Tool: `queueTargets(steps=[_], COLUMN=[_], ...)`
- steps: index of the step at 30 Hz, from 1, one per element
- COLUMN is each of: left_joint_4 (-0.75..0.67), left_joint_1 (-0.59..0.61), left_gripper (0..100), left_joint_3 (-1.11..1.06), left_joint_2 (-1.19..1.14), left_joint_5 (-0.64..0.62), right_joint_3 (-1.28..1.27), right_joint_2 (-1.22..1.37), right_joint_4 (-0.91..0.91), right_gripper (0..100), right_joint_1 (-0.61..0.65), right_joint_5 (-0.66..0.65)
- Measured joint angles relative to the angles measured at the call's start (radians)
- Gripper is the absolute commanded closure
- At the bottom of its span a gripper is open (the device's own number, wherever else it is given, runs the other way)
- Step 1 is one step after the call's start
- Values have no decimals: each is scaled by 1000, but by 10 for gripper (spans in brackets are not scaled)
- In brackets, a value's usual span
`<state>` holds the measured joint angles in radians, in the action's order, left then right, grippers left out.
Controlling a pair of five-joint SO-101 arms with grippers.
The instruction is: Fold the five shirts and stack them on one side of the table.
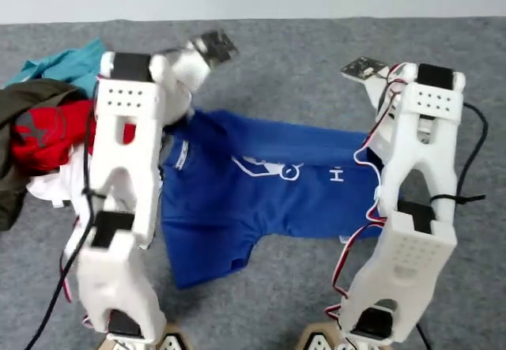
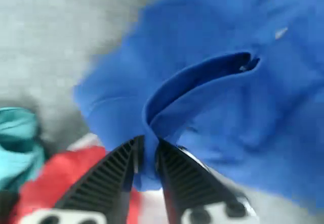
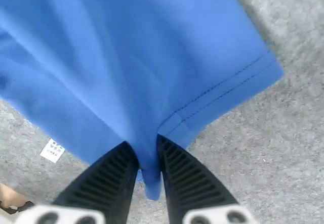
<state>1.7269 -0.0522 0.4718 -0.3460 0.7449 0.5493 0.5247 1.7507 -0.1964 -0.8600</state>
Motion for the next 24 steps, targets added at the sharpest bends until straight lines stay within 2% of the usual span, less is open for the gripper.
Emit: queueTargets(steps=[7, 11, 19, 24], left_joint_4=[-3, -3, -3, -3], left_joint_1=[-8, -8, -26, -72], left_gripper=[997, 997, 997, 996], left_joint_3=[-462, -637, -839, -907], left_joint_2=[270, 361, 437, 437], left_joint_5=[95, 129, 140, 140], right_joint_3=[-9, -140, -468, -595], right_joint_2=[-14, -109, -298, -307], right_joint_4=[3, 3, -6, -104], right_gripper=[988, 988, 988, 988], right_joint_1=[-69, -72, -72, -74], right_joint_5=[-38, -86, -132, -133])
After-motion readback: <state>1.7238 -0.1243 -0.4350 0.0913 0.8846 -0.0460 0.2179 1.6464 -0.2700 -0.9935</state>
